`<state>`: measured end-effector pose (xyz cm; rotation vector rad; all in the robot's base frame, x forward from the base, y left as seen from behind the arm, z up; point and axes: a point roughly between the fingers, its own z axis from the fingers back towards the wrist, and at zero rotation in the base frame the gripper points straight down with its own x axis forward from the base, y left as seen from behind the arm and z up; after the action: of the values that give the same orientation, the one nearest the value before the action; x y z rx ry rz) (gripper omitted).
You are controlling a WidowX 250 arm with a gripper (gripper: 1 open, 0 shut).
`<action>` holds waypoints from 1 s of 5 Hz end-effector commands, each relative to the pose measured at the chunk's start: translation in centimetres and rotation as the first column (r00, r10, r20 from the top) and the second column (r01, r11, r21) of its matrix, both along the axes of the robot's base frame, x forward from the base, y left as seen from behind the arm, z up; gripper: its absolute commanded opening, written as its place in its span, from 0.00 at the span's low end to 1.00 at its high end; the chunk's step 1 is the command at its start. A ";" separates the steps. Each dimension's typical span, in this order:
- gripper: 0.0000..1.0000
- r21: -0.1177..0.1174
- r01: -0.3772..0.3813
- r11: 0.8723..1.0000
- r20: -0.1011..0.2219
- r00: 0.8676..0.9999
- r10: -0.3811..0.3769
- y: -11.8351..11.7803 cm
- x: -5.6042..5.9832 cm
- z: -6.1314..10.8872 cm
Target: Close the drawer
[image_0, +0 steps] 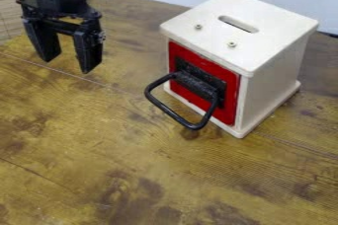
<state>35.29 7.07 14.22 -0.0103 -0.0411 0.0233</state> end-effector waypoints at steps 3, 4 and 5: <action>1.00 0.005 -0.003 1.000 0.053 0.999 0.003 -0.6 0.1 1.3; 1.00 0.001 -0.006 1.000 0.046 0.999 0.006 -0.7 0.1 0.9; 1.00 -0.003 -0.009 1.000 0.040 0.999 0.009 -0.8 0.2 0.5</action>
<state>35.20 6.87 13.45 -0.0184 -0.0408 0.0485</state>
